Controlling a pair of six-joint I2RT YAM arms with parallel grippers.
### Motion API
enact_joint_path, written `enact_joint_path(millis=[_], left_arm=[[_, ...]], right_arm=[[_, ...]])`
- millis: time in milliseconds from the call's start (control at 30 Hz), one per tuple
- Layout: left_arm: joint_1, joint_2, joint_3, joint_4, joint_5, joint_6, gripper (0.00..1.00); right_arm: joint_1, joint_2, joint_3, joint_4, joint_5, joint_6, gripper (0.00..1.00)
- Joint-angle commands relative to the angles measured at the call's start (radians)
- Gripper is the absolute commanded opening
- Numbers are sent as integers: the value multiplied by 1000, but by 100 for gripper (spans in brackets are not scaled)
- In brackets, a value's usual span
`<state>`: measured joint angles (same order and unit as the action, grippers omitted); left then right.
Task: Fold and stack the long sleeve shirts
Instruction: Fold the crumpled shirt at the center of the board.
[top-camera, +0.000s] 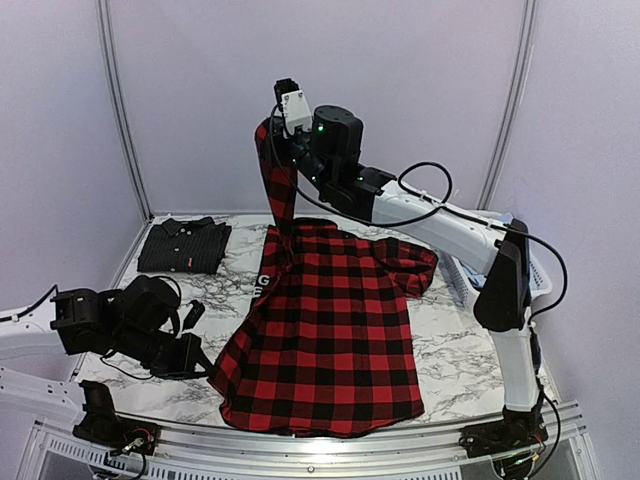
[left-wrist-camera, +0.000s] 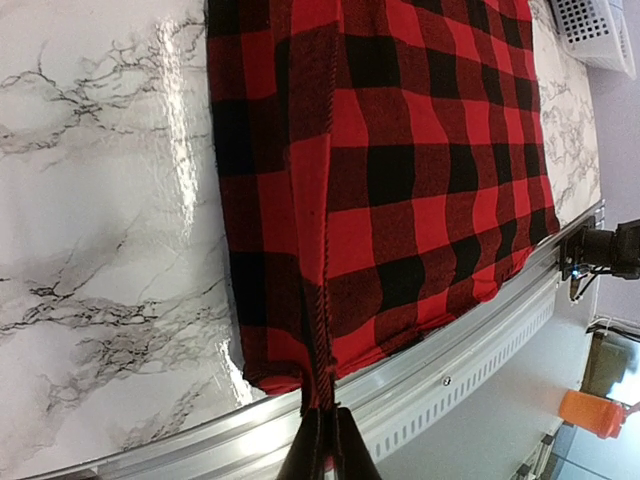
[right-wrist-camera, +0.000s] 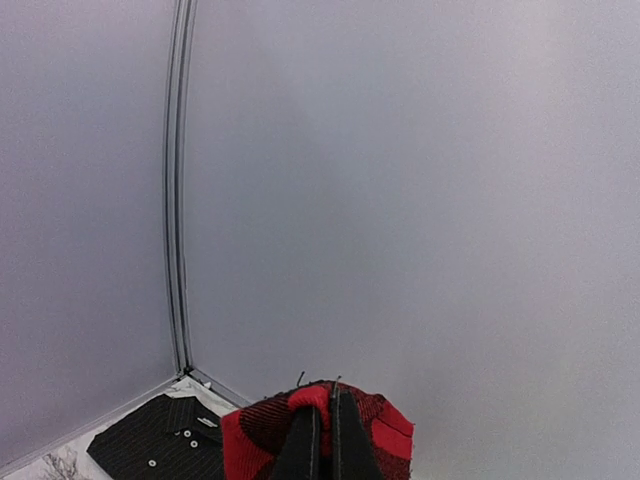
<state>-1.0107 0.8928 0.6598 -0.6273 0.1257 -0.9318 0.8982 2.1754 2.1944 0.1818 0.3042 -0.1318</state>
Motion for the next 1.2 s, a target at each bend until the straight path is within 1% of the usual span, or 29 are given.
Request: enact_joint_path(millis=[0,100,300,467,667,833,933,1033,1167], left_arm=[[-20,66,50,-29,65,79,7],[-40,148,82,-20,78,129,7],[-56,297,156,31,109,220,8],[-64,419,202,96,172,283,8],[-72,525,240,133,206,327,8],[-72,542,251,150,171,321,8],[-72,548,251,160,161,319,9],[-72,564,251,169,165,319,10],[-72,561,235,181,164,312,9]], right_arm=[[-14,-24,-12,-50,68,-22,0],[-18,-62,-79,-83,102,-35,0],[-23,-197,-285,-120,219,-58,0],[-29,-271,-377,-205,299,-71,0],[-28,-333,-431,-295,344,-69,0],[-25,-395,-462,-321,362,-71,0],[-27,-425,-476,-298,385,-102,0],[-40,-407,-454,-272,398,-166,0],[-77,-358,-393,-267,405,-204,0]])
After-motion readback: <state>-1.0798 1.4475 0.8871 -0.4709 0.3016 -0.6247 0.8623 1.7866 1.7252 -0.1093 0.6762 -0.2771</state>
